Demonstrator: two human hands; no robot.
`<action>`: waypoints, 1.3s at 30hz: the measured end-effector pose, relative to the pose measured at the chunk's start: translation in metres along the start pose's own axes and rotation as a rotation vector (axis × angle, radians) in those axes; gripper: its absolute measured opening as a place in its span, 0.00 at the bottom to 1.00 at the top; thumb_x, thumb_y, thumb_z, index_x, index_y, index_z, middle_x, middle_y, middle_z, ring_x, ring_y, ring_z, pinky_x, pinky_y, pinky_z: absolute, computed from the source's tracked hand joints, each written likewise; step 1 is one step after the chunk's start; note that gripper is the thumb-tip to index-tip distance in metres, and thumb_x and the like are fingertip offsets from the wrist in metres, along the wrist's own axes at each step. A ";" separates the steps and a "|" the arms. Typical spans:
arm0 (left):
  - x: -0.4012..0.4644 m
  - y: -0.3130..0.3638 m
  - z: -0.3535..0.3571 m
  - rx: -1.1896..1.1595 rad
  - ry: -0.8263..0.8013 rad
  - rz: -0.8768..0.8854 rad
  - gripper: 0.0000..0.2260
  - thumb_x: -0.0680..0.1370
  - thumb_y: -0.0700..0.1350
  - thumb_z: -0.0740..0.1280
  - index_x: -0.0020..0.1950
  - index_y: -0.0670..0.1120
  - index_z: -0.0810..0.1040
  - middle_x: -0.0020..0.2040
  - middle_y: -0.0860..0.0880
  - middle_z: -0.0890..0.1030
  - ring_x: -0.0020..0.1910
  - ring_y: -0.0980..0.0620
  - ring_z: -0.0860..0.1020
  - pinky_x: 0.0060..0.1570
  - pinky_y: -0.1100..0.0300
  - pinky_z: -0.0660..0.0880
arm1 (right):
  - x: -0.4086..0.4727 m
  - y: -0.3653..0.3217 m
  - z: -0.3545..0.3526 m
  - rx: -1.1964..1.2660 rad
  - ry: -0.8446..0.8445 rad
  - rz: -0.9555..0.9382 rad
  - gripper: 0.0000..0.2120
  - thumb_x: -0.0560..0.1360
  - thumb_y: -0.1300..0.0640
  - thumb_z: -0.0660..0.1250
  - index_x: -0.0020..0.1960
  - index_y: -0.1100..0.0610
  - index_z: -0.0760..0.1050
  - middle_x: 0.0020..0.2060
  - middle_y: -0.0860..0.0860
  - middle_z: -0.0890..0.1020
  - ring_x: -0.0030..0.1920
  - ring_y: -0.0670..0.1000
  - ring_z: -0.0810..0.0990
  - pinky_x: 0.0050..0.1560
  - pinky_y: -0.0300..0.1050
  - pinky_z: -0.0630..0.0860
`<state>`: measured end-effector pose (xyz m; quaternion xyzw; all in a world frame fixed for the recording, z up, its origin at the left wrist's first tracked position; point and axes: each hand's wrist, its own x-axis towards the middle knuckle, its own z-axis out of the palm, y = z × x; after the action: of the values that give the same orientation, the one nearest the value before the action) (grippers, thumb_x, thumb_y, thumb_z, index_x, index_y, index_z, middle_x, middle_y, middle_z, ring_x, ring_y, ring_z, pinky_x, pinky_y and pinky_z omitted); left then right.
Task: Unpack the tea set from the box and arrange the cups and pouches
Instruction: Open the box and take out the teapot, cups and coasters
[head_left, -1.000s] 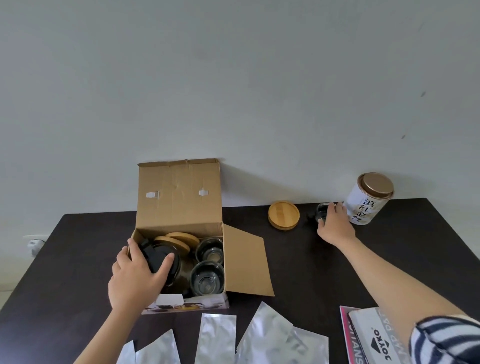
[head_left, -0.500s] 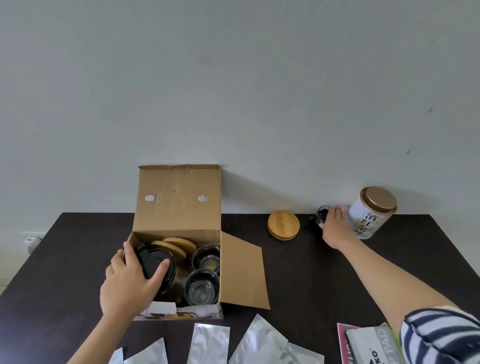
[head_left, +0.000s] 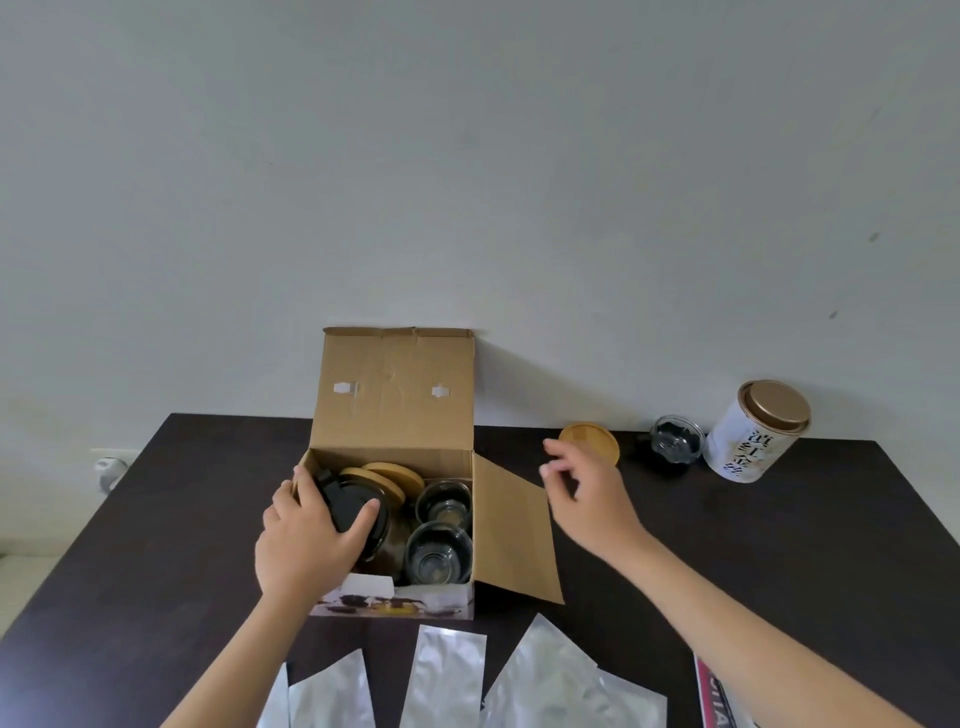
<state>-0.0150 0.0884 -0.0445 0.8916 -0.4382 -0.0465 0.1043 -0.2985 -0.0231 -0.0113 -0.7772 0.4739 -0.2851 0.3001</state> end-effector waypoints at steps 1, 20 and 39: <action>0.000 0.000 0.000 -0.005 -0.002 0.002 0.46 0.71 0.72 0.55 0.77 0.42 0.48 0.73 0.38 0.62 0.69 0.37 0.65 0.58 0.45 0.72 | -0.004 -0.016 0.010 0.035 -0.030 -0.038 0.17 0.78 0.56 0.65 0.67 0.57 0.73 0.57 0.49 0.79 0.50 0.40 0.78 0.53 0.39 0.75; -0.003 -0.001 -0.003 -0.064 0.010 0.011 0.46 0.71 0.72 0.56 0.77 0.42 0.47 0.73 0.39 0.62 0.70 0.39 0.65 0.61 0.48 0.71 | 0.004 -0.098 0.087 -0.729 -0.595 -0.014 0.25 0.71 0.35 0.64 0.53 0.56 0.75 0.58 0.56 0.78 0.72 0.63 0.60 0.70 0.69 0.39; -0.002 -0.003 -0.003 -0.052 0.006 0.013 0.46 0.72 0.72 0.55 0.77 0.42 0.48 0.73 0.38 0.62 0.69 0.38 0.65 0.59 0.46 0.72 | 0.003 0.013 -0.027 -0.229 -0.061 0.438 0.25 0.66 0.50 0.73 0.60 0.56 0.73 0.53 0.53 0.78 0.49 0.52 0.79 0.43 0.44 0.76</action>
<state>-0.0137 0.0917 -0.0425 0.8859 -0.4422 -0.0546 0.1291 -0.3246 -0.0356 -0.0030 -0.6930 0.6511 -0.1342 0.2790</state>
